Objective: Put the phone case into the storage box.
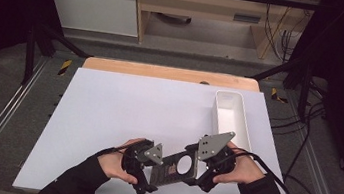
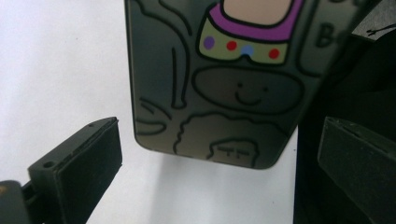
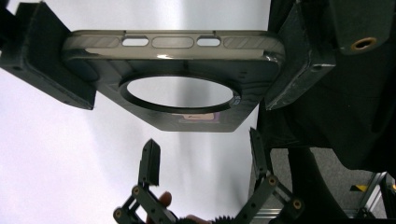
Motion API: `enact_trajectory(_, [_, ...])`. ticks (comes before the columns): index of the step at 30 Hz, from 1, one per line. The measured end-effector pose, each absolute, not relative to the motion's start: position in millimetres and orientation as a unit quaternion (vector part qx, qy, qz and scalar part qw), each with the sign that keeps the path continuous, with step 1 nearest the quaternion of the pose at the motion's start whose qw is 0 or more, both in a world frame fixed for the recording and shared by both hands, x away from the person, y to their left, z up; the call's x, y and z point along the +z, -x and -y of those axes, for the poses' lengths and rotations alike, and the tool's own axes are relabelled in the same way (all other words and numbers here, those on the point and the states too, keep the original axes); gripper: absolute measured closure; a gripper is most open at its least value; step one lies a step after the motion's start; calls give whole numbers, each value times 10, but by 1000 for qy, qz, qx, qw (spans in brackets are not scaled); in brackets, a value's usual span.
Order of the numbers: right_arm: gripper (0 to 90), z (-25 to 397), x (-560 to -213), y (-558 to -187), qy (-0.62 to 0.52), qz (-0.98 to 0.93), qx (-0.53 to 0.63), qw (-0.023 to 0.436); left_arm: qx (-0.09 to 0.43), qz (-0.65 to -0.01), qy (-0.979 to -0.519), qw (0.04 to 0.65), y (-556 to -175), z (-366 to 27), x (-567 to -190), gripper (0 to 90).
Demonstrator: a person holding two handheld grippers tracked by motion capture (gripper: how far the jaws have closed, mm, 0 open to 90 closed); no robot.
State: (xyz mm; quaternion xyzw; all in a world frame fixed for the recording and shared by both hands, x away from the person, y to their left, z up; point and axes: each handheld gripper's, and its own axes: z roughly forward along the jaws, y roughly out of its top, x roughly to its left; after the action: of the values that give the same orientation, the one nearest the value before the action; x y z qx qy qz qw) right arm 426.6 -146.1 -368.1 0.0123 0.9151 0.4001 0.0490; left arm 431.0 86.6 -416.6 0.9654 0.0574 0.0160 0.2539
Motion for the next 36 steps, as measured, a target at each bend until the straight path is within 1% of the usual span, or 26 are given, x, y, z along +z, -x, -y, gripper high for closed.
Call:
enact_trajectory(17, [121,1298,-3578,-4284,1,-924,379,50,7,-37,-976,215,-4363,-748,-4248,7])
enact_trajectory(20, [121,1279,-3574,-4279,2,-924,380,49,7,-36,-977,212,-4366,-733,-4256,29])
enact_trajectory(25, [122,1256,-3575,-4276,5,-925,377,48,3,-33,-978,207,-4368,-713,-4260,94])
enact_trajectory(36, [120,1244,-3583,-4274,7,-927,373,45,13,-16,-981,193,-4355,-668,-4276,110])
